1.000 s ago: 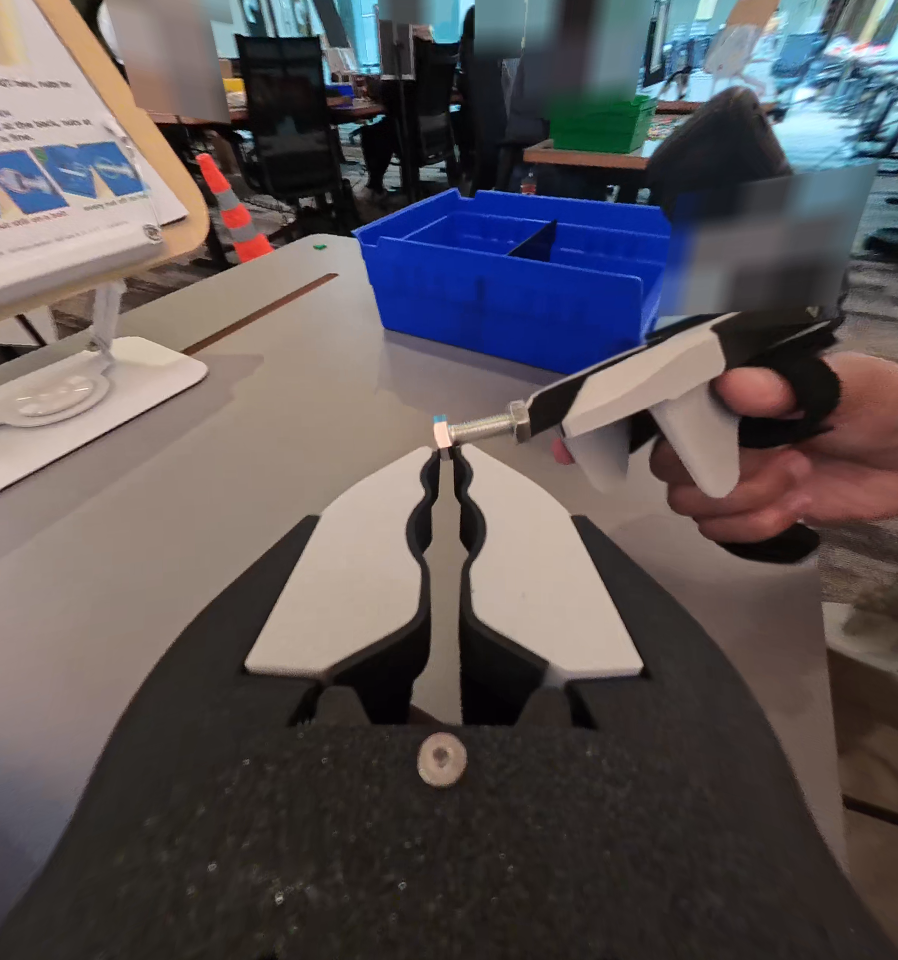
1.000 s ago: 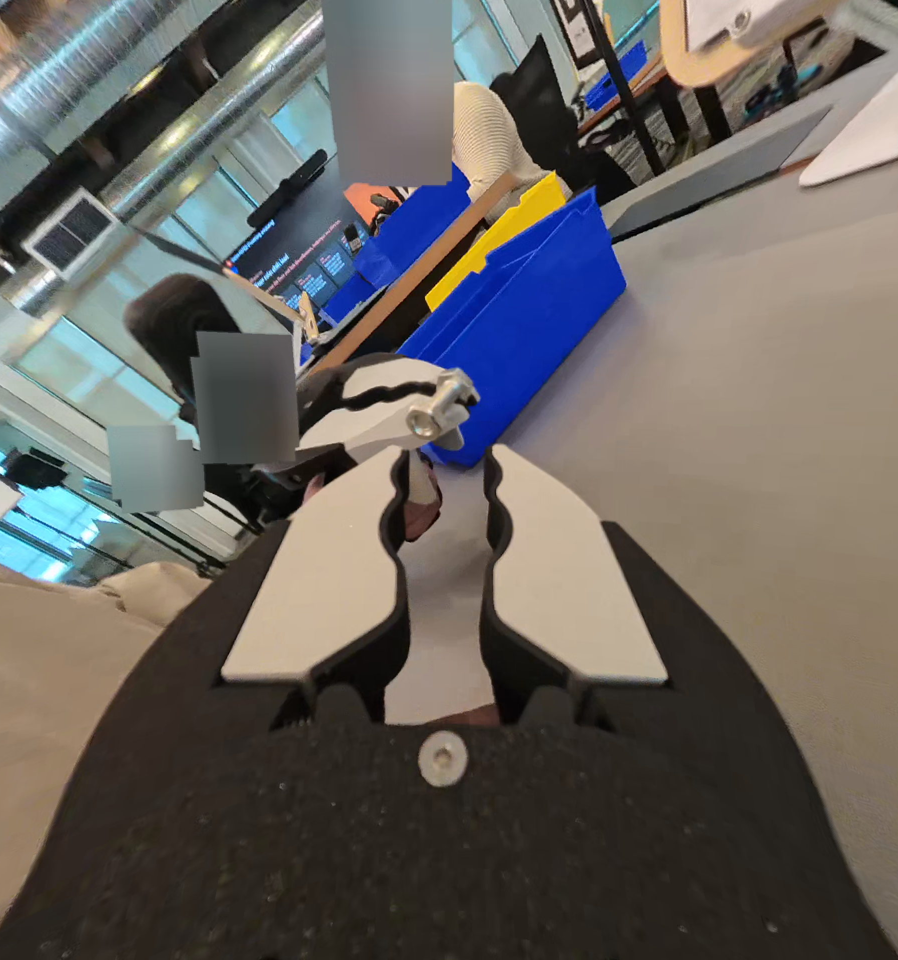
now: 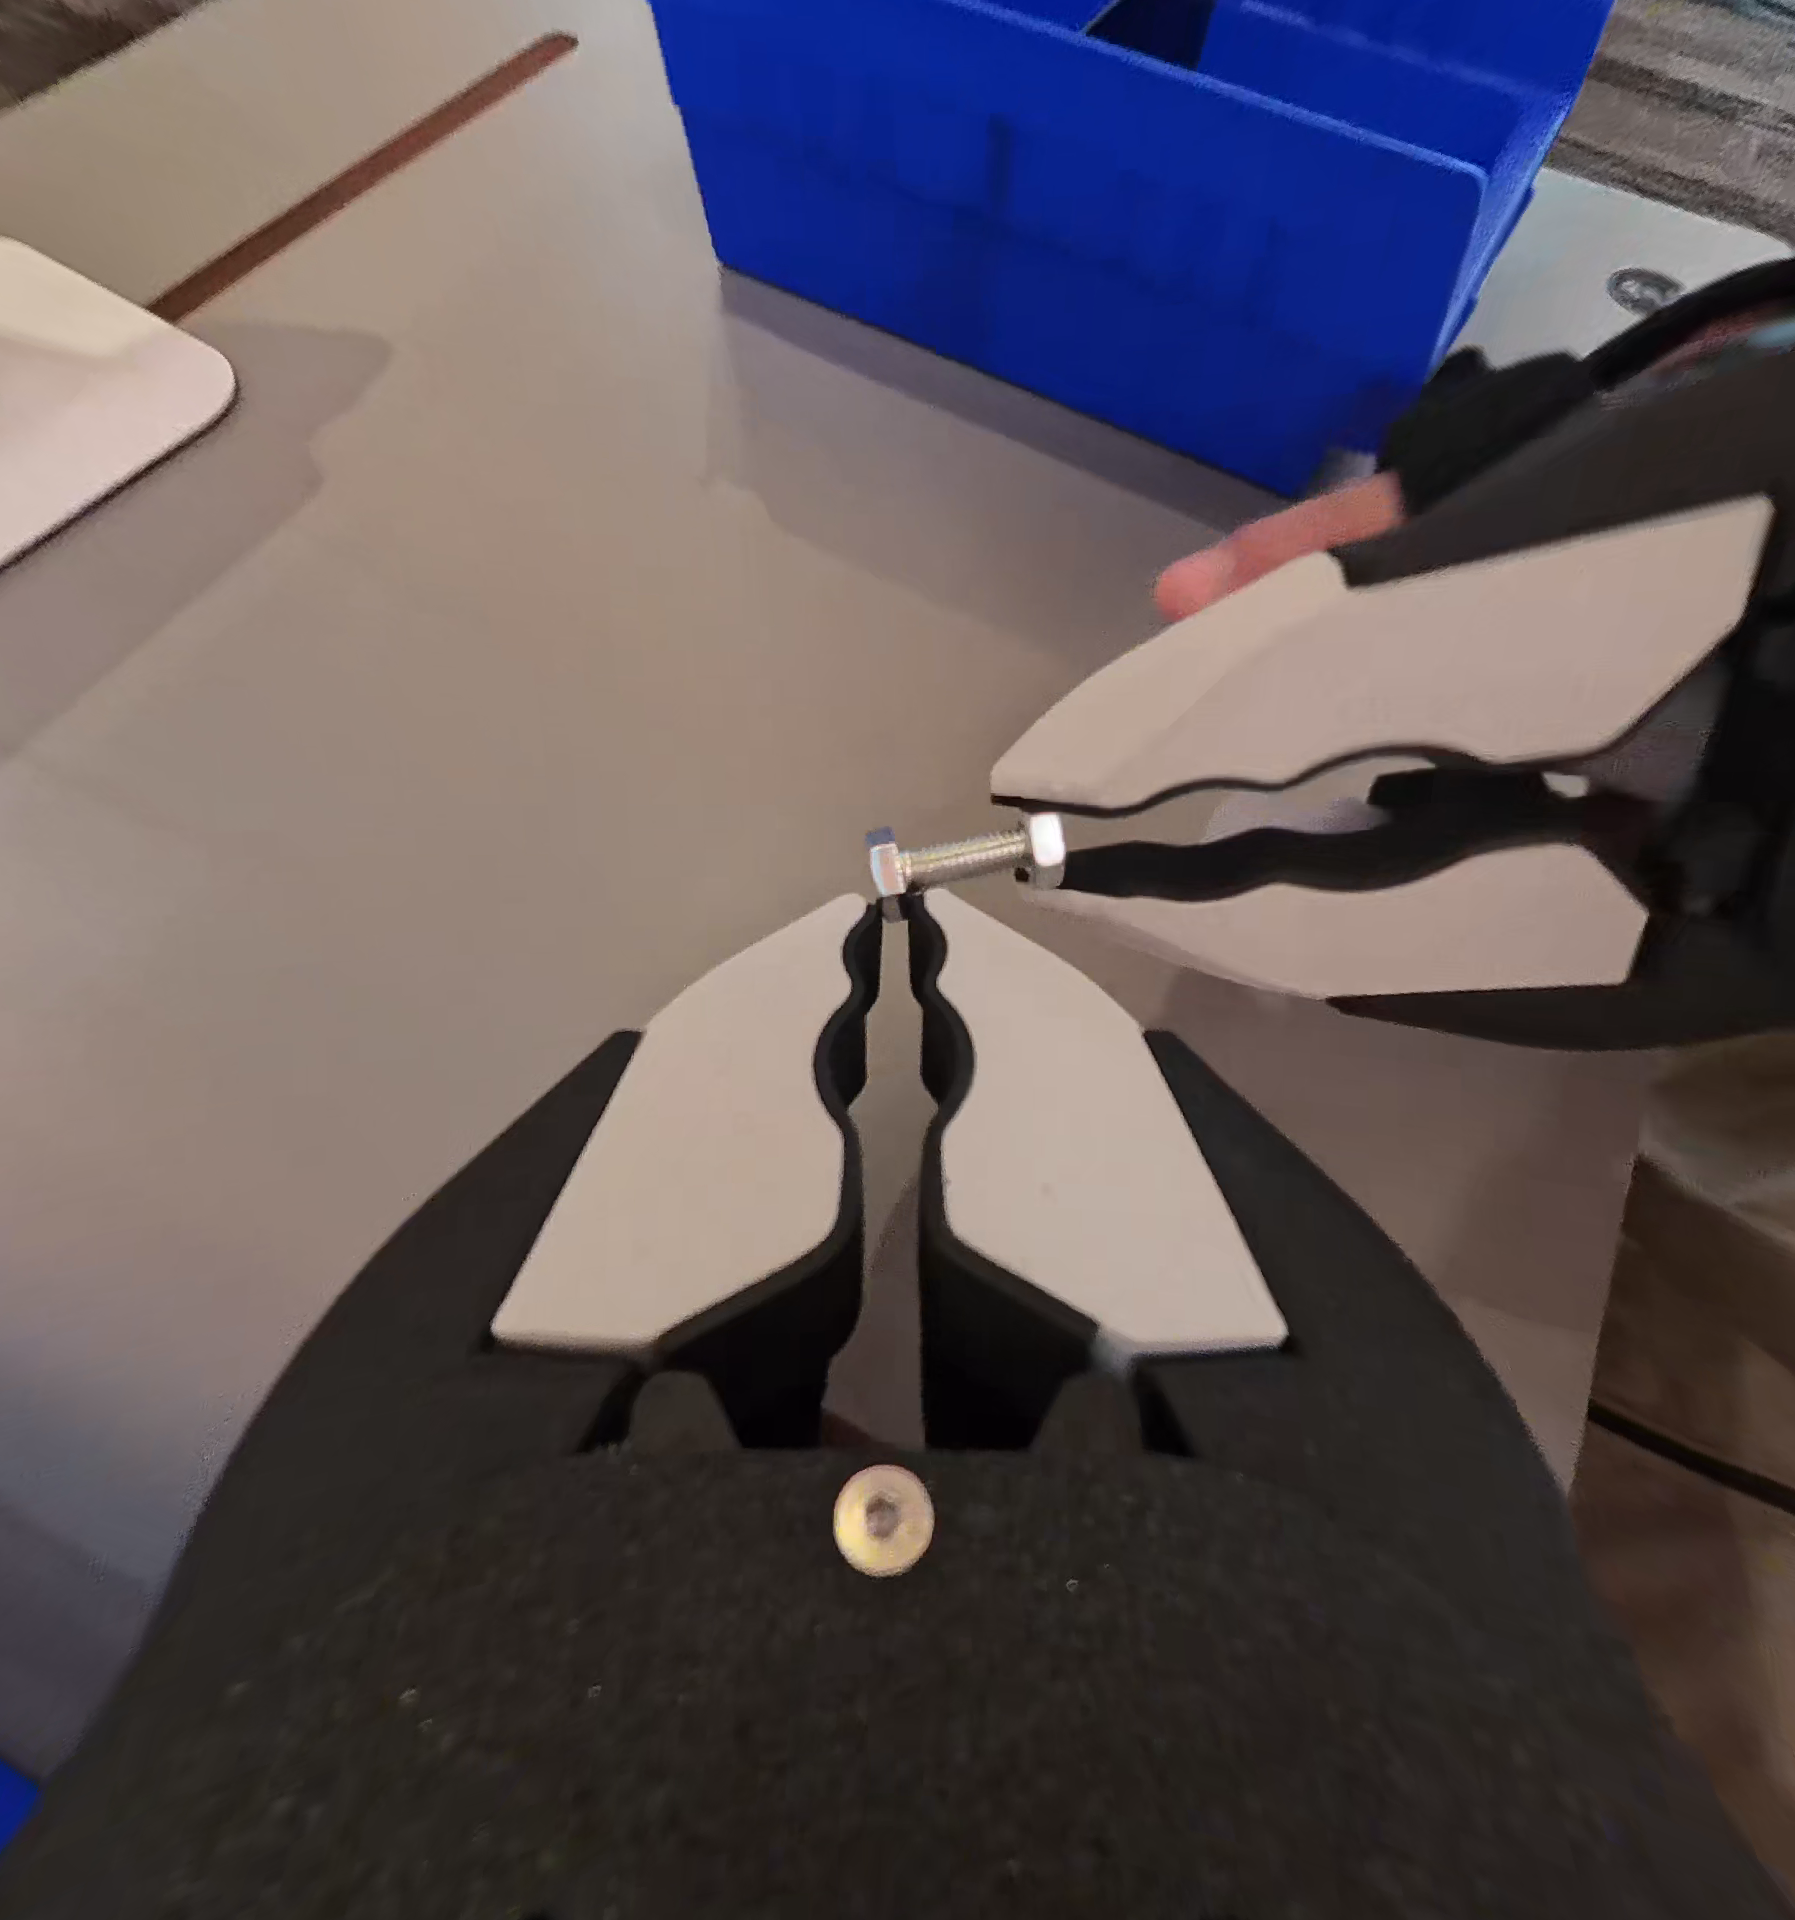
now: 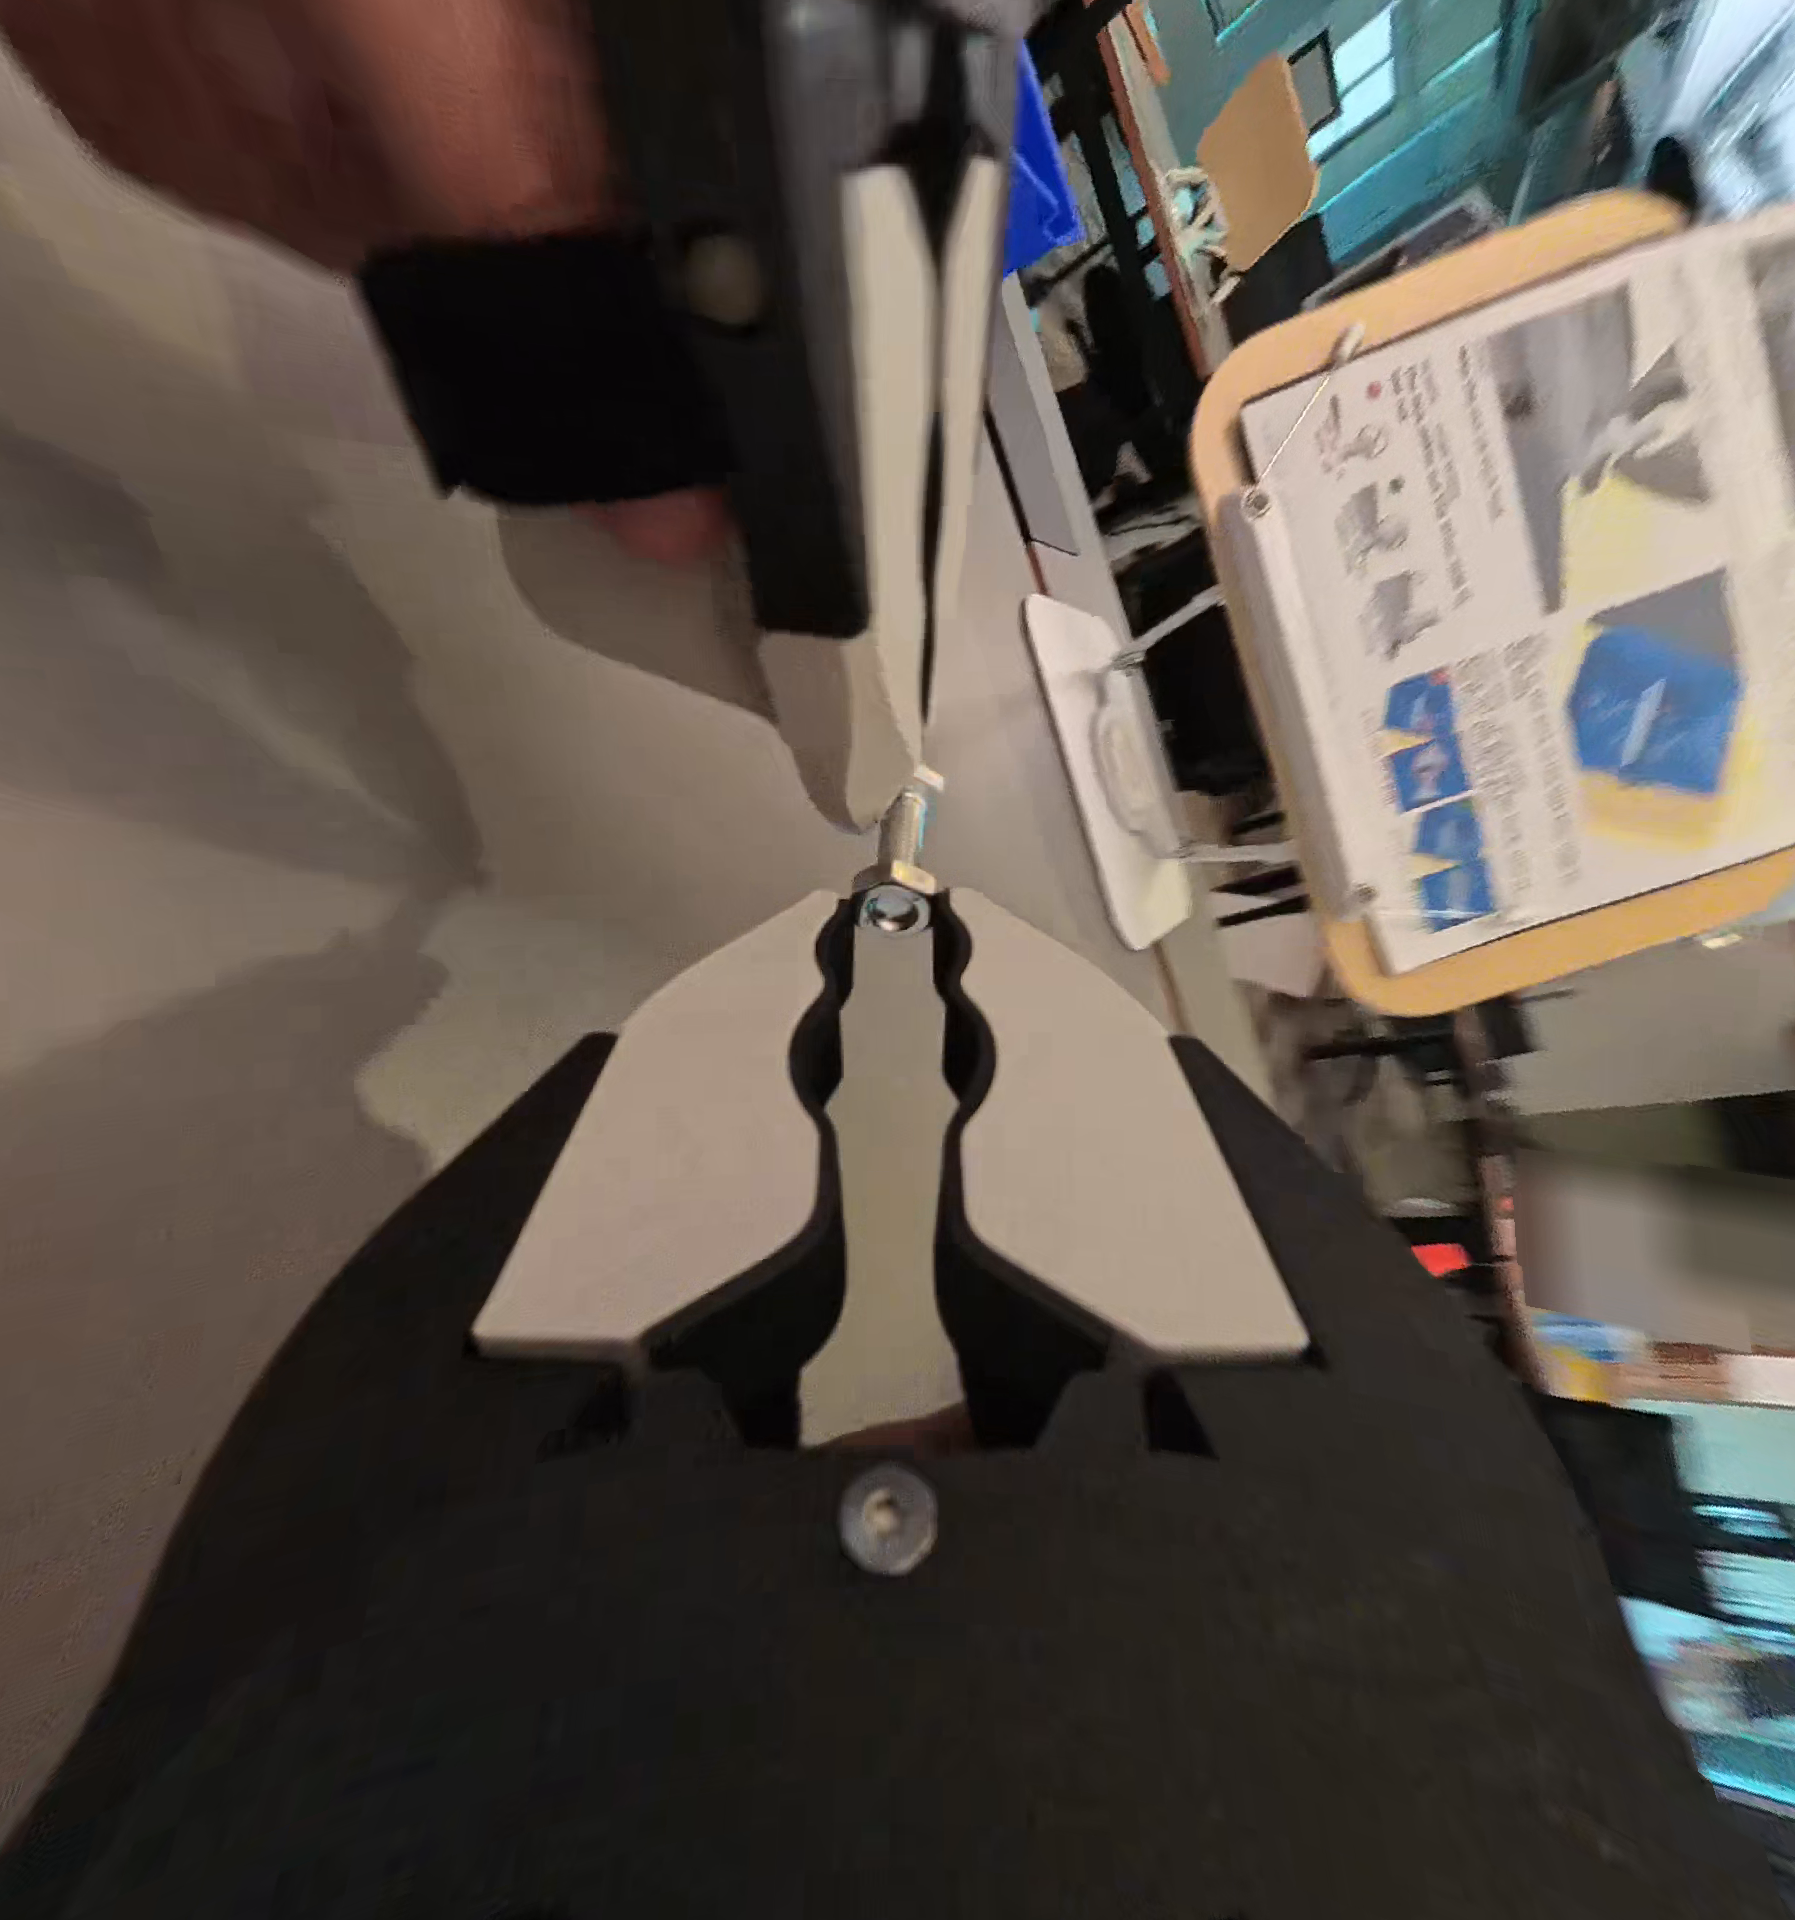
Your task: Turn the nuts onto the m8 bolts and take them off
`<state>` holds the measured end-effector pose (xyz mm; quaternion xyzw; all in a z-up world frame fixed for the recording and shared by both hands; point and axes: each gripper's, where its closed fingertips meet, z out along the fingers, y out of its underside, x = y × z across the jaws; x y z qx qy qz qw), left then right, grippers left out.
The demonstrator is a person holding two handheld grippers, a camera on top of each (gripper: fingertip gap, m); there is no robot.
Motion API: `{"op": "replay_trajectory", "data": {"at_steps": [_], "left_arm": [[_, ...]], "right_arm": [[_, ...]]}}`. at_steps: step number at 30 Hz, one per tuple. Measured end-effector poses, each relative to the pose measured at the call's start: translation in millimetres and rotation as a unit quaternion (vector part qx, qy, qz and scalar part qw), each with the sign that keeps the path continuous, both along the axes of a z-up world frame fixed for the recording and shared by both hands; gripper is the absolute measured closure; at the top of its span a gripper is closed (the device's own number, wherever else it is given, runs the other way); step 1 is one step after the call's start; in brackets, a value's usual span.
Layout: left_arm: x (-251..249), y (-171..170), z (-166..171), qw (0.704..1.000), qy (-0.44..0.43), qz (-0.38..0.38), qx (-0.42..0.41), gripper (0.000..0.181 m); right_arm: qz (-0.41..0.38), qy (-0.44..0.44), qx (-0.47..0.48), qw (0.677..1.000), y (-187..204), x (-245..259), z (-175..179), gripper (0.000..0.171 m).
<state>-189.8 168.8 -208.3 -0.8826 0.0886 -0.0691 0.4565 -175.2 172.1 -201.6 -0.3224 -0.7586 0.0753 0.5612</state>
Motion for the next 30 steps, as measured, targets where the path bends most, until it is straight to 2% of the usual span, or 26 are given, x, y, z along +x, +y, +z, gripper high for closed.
{"op": "replay_trajectory", "data": {"at_steps": [3, 5, 8, 10, 12, 13, 14, 15, 18, 19, 20, 26, 28, 30], "left_arm": [[-1.2, 2.8, -3.2, 1.0, -0.015, 0.005, -0.019, 0.177], [-1.8, 5.1, -2.7, 1.0, -0.009, 0.008, -0.014, 0.177], [-0.9, 6.3, 1.2, 1.0, -0.003, 0.011, 0.005, 0.176], [-3.2, 7.4, 6.0, 0.999, 0.004, 0.016, 0.027, 0.176], [-4.0, 8.2, 19.1, 0.997, -0.001, 0.018, 0.072, 0.176], [-3.8, 7.3, 25.4, 0.995, 0.006, 0.015, 0.096, 0.176], [-4.4, 6.4, 33.2, 0.992, 0.018, 0.016, 0.126, 0.176], [-5.5, 4.7, 40.5, 0.987, 0.032, 0.019, 0.155, 0.176], [-8.6, -0.9, 51.4, 0.977, 0.062, 0.035, 0.203, 0.176], [-9.8, -2.4, 52.0, 0.974, 0.071, 0.041, 0.209, 0.176], [-9.9, -3.9, 52.2, 0.972, 0.079, 0.044, 0.215, 0.176], [-5.6, -7.2, 47.6, 0.964, 0.129, 0.054, 0.226, 0.176], [-5.7, -6.9, 48.0, 0.961, 0.141, 0.062, 0.23, 0.176], [-1.4, -7.0, 44.2, 0.963, 0.148, 0.051, 0.22, 0.176]], "right_arm": [[0.005, 0.002, 0.14, 0.99, 3.2, -1.2, 0.4, 0.157], [0.004, 0.016, 0.164, 0.986, 4.4, -1.1, 2.1, 0.157], [0.01, 0.043, 0.093, 0.995, 2.1, 3.3, 8.7, 0.153], [0.012, 0.059, 0.021, 0.998, -0.3, 6.5, 13.5, 0.139], [0.015, 0.067, -0.118, 0.991, -4.9, 9.2, 15.0, 0.135], [0.021, 0.072, -0.214, 0.974, -9.7, 10.4, 17.1, 0.133], [0.029, 0.08, -0.318, 0.944, -15.0, 11.5, 21.3, 0.134], [0.038, 0.093, -0.424, 0.9, -18.9, 12.7, 28.5, 0.135], [0.069, 0.144, -0.685, 0.71, -17.7, 16.9, 54.4, 0.146], [0.076, 0.173, -0.733, 0.653, -12.7, 19.1, 61.6, 0.154], [0.069, 0.194, -0.764, 0.611, -7.6, 19.6, 62.6, 0.159], [0.048, 0.163, -0.863, 0.475, -23.5, 4.6, 42.4, 0.143], [0.05, 0.16, -0.88, 0.445, -25.3, 1.8, 40.5, 0.142], [0.058, 0.162, -0.887, 0.428, -24.9, 1.1, 43.0, 0.15]]}}
